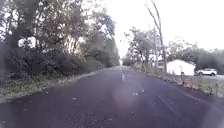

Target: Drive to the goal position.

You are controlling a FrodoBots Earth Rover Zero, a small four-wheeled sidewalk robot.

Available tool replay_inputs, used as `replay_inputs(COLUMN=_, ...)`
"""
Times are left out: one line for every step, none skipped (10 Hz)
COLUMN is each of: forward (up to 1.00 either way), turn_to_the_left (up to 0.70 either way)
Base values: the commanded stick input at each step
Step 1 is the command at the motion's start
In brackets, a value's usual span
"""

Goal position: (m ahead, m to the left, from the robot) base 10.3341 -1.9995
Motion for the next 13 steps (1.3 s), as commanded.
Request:
replay_inputs(forward=0.39, turn_to_the_left=0.0)
replay_inputs(forward=1.0, turn_to_the_left=0.0)
replay_inputs(forward=1.0, turn_to_the_left=0.0)
replay_inputs(forward=1.0, turn_to_the_left=0.0)
replay_inputs(forward=1.0, turn_to_the_left=0.0)
replay_inputs(forward=1.0, turn_to_the_left=0.0)
replay_inputs(forward=1.0, turn_to_the_left=0.0)
replay_inputs(forward=1.0, turn_to_the_left=0.0)
replay_inputs(forward=1.0, turn_to_the_left=0.0)
replay_inputs(forward=1.0, turn_to_the_left=0.0)
replay_inputs(forward=1.0, turn_to_the_left=0.0)
replay_inputs(forward=1.0, turn_to_the_left=0.0)
replay_inputs(forward=1.0, turn_to_the_left=0.0)
